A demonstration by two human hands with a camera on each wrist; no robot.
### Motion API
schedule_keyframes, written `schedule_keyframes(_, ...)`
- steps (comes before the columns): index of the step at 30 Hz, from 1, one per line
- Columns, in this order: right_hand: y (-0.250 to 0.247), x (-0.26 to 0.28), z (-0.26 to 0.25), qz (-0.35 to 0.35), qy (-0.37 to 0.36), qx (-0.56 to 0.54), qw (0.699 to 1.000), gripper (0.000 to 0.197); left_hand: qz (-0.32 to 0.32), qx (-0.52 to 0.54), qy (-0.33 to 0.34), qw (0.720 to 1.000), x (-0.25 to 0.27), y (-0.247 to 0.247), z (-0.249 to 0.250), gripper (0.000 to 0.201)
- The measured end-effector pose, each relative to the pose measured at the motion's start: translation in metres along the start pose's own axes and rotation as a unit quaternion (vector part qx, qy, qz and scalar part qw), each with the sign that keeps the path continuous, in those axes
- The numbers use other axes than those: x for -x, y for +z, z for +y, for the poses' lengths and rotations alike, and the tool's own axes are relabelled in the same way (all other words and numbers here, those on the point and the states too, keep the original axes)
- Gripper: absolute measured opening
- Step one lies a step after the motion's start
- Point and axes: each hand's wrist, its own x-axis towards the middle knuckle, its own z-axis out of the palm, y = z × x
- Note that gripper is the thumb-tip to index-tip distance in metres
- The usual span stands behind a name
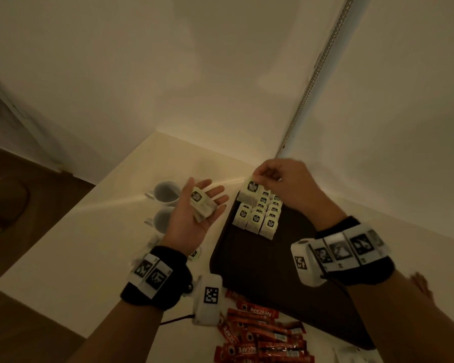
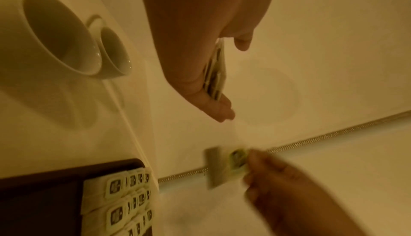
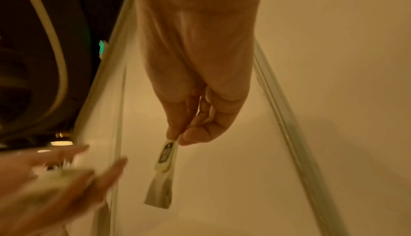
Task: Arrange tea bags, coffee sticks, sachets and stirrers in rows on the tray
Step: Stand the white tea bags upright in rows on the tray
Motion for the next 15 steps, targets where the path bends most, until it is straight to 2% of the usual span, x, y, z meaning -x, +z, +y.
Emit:
schedule_keyframes(5, 0.054, 0.008, 0.07, -0.134, 0.119, 0.062, 0.982, 0.016, -0.003, 0.036, -0.027, 0.999, -0.007, -0.013, 0.015, 0.06)
schedule_keyframes(9, 0.088, 0.009, 0.096, -0.197, 0.163, 0.052, 0.965, 0.019, -0.013, 0.039, -0.041, 0.998, -0.009, -0.017, 0.017, 0.065)
schedule_keyframes(11, 0.1, 0.007, 0.104, -0.199, 0.169, 0.055, 0.964, 0.019, -0.014, 0.037, -0.047, 0.998, -0.01, -0.02, 0.017, 0.066)
schedule_keyframes(15, 0.116, -0.002, 0.12, -0.12, 0.193, 0.035, 0.973, 0.013, -0.008, 0.035, -0.053, 0.998, -0.014, -0.027, 0.017, 0.069)
